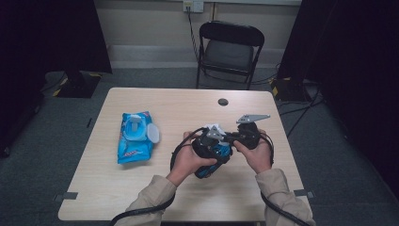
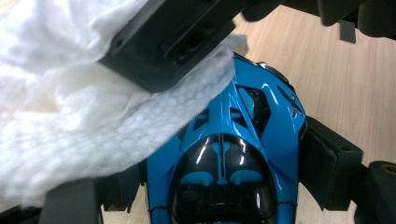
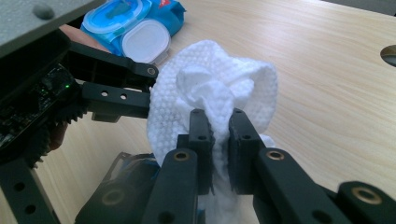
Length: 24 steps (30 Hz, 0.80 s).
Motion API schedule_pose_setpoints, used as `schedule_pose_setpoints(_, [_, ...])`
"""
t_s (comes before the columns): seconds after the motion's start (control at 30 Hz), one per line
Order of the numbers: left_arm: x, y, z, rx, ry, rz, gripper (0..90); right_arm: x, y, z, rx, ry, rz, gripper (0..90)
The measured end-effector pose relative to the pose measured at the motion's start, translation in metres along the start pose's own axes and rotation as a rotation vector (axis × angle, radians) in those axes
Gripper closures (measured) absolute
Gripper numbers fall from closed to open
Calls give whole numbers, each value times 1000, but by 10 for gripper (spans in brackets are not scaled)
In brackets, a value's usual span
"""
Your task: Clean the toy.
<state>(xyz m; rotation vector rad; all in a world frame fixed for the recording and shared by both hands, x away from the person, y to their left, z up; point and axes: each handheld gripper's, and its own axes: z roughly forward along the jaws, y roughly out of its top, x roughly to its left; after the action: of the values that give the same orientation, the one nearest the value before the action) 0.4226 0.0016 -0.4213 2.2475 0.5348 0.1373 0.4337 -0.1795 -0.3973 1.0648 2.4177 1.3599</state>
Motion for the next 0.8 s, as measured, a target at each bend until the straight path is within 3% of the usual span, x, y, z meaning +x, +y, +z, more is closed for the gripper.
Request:
schedule_pose_setpoints(0.6, [9, -5, -5, 15, 39, -21, 245, 0, -6, -8, -37, -1, 3, 823])
schedule_pose_setpoints(0.8, [19, -9, -11, 7, 69, -53, 245, 3, -6, -10, -14, 1, -23, 823])
